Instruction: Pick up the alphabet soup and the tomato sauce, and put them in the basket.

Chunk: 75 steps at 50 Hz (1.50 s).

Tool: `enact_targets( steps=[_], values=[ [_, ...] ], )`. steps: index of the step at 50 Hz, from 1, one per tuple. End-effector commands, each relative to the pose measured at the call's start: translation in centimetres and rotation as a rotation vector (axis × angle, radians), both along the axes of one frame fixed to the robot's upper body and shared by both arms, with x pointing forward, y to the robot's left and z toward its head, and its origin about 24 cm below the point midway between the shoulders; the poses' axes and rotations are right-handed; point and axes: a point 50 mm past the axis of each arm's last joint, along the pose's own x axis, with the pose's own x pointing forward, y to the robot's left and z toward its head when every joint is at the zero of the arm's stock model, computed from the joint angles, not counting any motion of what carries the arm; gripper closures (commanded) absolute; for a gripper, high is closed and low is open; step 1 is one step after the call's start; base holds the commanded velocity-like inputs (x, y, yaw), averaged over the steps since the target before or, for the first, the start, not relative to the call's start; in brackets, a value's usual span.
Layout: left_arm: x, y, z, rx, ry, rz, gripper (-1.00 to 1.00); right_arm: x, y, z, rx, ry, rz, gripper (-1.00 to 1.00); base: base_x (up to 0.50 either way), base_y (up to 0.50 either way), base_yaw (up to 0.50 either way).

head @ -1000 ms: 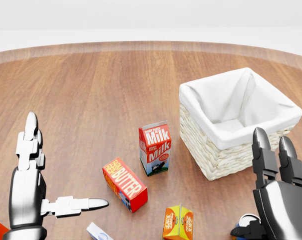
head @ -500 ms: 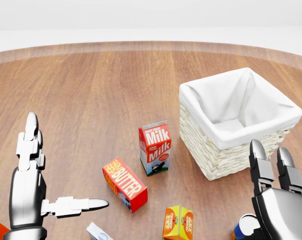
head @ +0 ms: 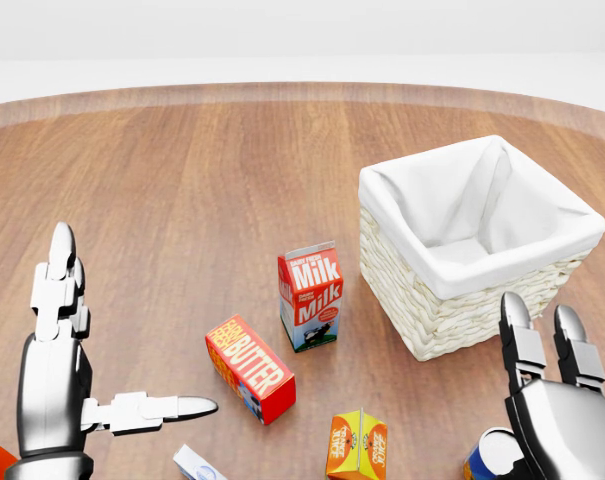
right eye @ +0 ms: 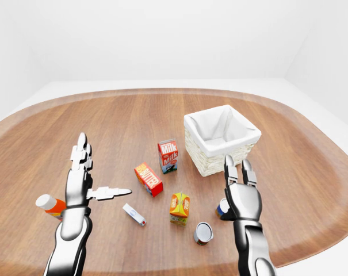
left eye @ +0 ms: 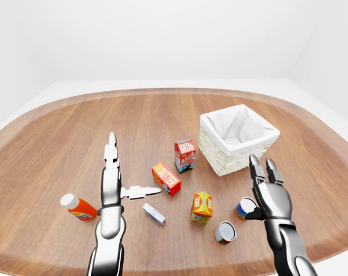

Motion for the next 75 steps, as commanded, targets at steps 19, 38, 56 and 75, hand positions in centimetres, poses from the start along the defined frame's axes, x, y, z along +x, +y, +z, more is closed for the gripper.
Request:
enact_targets(
  steps=[19,38,56,75],
  values=[
    [-0.1,0.1,0.0,0.001,-0.001,0.006,-1.00,1.1,-0.8,-2.2,-0.042,0.040,-0.002,-1.00,0.00,0.00,0.00],
    [0.0,0.1,0.0,0.001,-0.001,0.006,-1.00,1.3,-0.9,-3.6,-0.076,0.069,0.006,-1.00,0.00,0.00,0.00],
    [0.0,0.0,0.0,0.001,-0.001,0.005,-1.00,1.4,-0.8,-4.8,-0.095,0.089,0.019,-1.00,0.00,0.00,0.00],
    [0.0,0.1,0.0,0.001,-0.001,0.006,-1.00,1.3,-0.7,-6.2,-0.113,0.119,0.030,-1.00,0.00,0.00,0.00]
  ],
)
